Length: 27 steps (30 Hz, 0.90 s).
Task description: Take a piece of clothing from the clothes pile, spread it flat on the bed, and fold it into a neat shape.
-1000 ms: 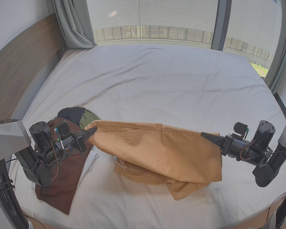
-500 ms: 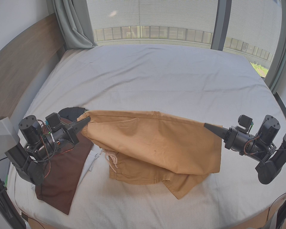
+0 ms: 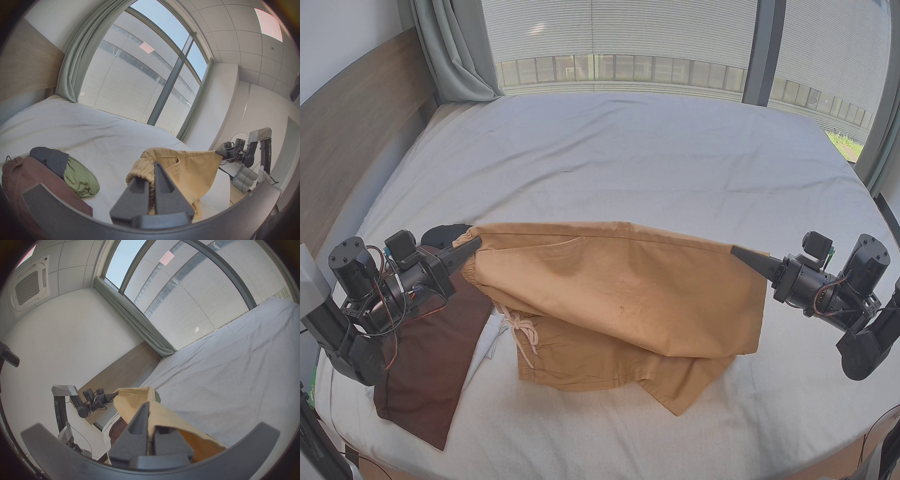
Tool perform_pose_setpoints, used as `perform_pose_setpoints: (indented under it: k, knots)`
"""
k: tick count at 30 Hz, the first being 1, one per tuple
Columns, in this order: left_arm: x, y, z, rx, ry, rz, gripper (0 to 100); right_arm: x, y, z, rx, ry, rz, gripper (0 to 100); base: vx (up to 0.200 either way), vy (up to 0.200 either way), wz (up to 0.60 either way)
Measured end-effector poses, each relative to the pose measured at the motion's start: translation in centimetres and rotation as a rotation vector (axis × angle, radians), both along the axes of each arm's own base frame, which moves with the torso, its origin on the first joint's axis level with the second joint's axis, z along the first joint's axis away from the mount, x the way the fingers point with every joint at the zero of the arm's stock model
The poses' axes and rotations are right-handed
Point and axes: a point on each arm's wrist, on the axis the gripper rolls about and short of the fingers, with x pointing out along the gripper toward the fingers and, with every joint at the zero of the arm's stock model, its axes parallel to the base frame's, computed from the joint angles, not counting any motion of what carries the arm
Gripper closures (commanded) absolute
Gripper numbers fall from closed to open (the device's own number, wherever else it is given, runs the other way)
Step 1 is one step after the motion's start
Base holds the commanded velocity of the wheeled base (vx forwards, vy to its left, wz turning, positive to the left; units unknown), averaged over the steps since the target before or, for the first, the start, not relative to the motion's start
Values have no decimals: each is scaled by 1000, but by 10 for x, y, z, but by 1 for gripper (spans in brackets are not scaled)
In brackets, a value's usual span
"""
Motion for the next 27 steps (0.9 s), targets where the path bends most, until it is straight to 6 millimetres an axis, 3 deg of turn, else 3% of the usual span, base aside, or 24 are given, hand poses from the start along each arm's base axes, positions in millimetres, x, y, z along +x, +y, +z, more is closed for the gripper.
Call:
perform_pose_setpoints:
  k: [27]
  knots:
    - [18, -9, -12, 5, 12, -21, 100, 11, -20, 9, 6, -47, -74, 100, 0, 0, 0]
